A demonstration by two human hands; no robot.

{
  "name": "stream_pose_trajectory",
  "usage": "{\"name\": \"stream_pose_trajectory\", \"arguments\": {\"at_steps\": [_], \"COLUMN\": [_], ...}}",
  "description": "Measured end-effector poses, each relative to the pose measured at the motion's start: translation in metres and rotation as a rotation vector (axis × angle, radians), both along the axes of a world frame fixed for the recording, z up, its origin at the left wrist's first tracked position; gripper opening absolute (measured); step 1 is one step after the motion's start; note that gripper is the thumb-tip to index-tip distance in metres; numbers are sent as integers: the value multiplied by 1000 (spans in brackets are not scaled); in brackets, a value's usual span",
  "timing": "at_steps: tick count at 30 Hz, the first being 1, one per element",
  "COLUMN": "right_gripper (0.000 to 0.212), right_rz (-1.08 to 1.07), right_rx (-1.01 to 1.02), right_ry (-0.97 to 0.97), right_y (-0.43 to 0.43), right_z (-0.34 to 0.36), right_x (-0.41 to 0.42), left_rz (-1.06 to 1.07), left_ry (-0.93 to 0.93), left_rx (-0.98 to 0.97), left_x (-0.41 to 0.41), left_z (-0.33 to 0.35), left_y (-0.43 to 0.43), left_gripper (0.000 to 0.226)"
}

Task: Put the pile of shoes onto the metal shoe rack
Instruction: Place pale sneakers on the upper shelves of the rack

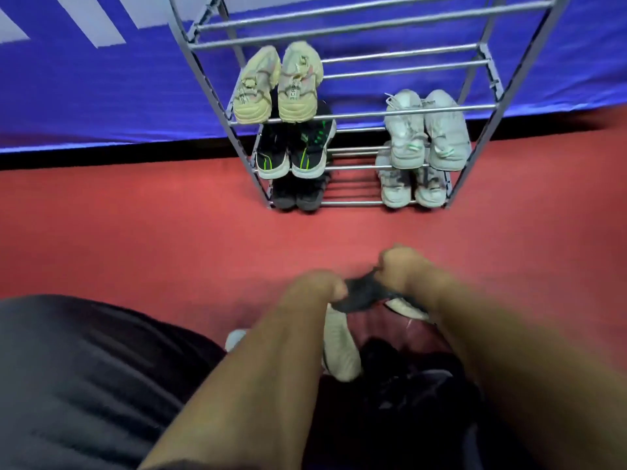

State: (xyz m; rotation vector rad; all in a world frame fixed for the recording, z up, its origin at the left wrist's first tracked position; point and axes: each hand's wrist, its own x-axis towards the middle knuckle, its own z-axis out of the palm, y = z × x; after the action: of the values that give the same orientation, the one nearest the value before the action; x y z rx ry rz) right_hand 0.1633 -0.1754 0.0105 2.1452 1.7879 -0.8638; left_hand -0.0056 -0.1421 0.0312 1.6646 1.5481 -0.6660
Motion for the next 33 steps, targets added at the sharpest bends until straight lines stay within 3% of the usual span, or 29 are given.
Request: {"name": "stream_pose_trajectory", "arguments": {"at_steps": [4, 7, 10, 13, 16, 19, 21, 23, 25, 28, 31, 33], "right_gripper": [42, 37, 49, 61, 77, 89, 92, 81, 75, 81, 87, 96], "right_rz": [27, 87, 117, 62, -10, -48, -64, -93, -91, -33, 29, 47], "right_rx": [-115, -219, -262, -265, -250, -261, -257, -180, -125, -190, -235, -255], "right_ry": [-36, -17, 21, -7, -60, -76, -130, -207, -246, -229, -303, -361], "right_y": [-52, -73, -83, -87, -84, -77, -74, -68, -61, -56, -62, -70], "right_z": [-68, -79, -84, -87, -90, -90, -91, -90, -90, -91, -99, -105], "right_x": [9, -2, -12, -12, -3, 4, 7, 16, 29, 37, 27, 23], "left_rz": [324, 353, 542, 603, 622, 897, 1013, 863, 659, 483, 336, 348], "left_ry": [-10, 60, -5, -19, -41, -146, -149, -32, 91, 90, -33, -76], "left_rx": [-99, -154, -268, -313, -290, -220, -35, 296, 495, 417, 261, 219], "left_x": [-15, -39, -45, -43, -43, -40, -39, -42, -45, -47, -49, -50], "left_z": [-74, -110, -123, -131, -132, -128, -119, -115, -107, -105, -116, -121], "left_y": [-62, -92, -95, -91, -90, -85, -78, -67, -56, -43, -47, -56], "left_gripper": [46, 55, 56, 43, 33, 39, 34, 42, 55, 66, 58, 56]}}
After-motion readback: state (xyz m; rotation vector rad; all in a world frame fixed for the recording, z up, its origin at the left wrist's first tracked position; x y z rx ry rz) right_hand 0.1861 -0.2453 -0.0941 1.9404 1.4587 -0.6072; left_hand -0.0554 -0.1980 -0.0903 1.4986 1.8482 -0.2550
